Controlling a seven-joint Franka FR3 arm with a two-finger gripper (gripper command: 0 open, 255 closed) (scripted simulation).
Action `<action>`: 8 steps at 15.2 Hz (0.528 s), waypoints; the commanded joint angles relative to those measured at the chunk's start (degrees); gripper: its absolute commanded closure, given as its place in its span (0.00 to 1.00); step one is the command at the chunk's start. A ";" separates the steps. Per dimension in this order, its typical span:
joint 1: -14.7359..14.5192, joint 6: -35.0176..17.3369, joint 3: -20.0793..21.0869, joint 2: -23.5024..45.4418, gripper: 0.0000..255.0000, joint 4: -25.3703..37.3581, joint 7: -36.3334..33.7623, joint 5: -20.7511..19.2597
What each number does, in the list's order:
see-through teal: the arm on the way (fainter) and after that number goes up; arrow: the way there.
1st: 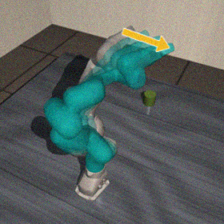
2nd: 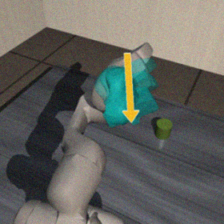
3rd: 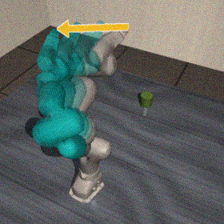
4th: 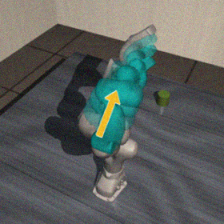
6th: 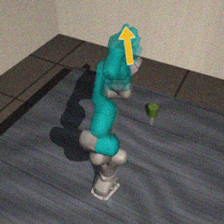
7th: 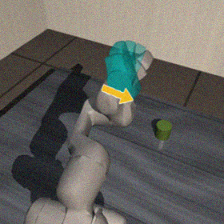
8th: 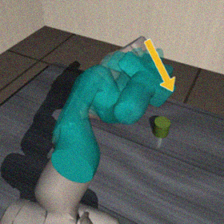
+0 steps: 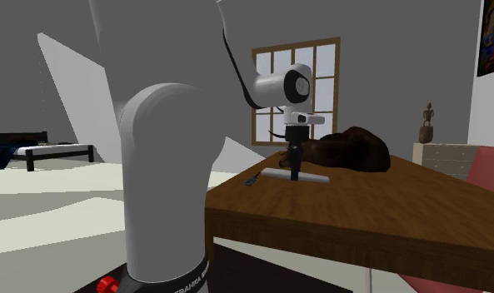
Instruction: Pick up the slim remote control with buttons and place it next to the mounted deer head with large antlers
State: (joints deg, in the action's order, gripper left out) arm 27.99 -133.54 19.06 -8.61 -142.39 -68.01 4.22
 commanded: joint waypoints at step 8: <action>0.00 -0.04 0.00 0.02 0.00 0.00 -0.01 -0.01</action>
State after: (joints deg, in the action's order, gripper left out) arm 27.99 -133.58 19.07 -8.60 -142.39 -68.01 4.22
